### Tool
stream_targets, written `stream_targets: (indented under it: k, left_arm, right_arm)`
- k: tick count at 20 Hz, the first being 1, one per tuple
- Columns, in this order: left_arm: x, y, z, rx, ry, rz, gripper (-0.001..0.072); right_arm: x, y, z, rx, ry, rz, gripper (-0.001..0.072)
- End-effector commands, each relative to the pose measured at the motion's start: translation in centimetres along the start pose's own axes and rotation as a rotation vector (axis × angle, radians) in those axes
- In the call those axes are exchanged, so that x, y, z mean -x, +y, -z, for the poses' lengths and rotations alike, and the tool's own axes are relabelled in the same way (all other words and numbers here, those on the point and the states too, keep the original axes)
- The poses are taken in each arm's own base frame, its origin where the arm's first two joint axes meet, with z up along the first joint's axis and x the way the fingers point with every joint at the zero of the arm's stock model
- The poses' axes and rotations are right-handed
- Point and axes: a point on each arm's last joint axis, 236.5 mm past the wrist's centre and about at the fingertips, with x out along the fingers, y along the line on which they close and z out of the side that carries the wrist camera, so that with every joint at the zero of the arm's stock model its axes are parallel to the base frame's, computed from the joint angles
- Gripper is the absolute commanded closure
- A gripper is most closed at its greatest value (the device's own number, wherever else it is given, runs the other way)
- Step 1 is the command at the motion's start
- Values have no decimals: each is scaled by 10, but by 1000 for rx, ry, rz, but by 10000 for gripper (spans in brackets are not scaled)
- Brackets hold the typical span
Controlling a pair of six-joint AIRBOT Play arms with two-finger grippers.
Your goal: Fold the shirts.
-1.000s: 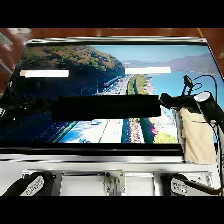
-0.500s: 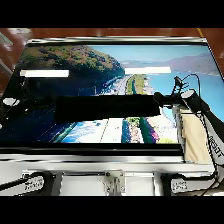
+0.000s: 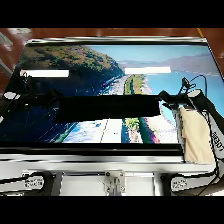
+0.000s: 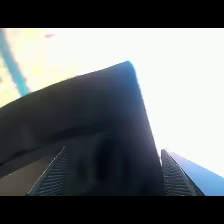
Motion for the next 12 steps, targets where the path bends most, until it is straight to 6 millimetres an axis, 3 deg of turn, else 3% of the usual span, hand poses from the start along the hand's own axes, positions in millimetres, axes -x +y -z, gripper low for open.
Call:
stream_targets:
  k: [1,7,8,10,11,12]
  left_arm:
    - [12,-24,-1,-33,62,70,21]
    - [19,-42,-4,-54,81,117,38]
    - [20,-44,-3,-49,87,127,37]
    - [20,-48,-2,-41,92,143,39]
    - [20,-50,-2,-38,91,149,49]
    - [19,-53,-1,-37,92,156,127]
  right_arm:
    - [-1,-11,14,-141,87,-34,23]
    - [-36,10,40,-171,159,-78,25]
    - [-41,13,41,-176,159,-82,136]
    - [-42,19,40,-192,151,-99,515]
    - [-37,23,37,-198,146,-118,638]
    - [-30,30,34,-173,141,-145,642]
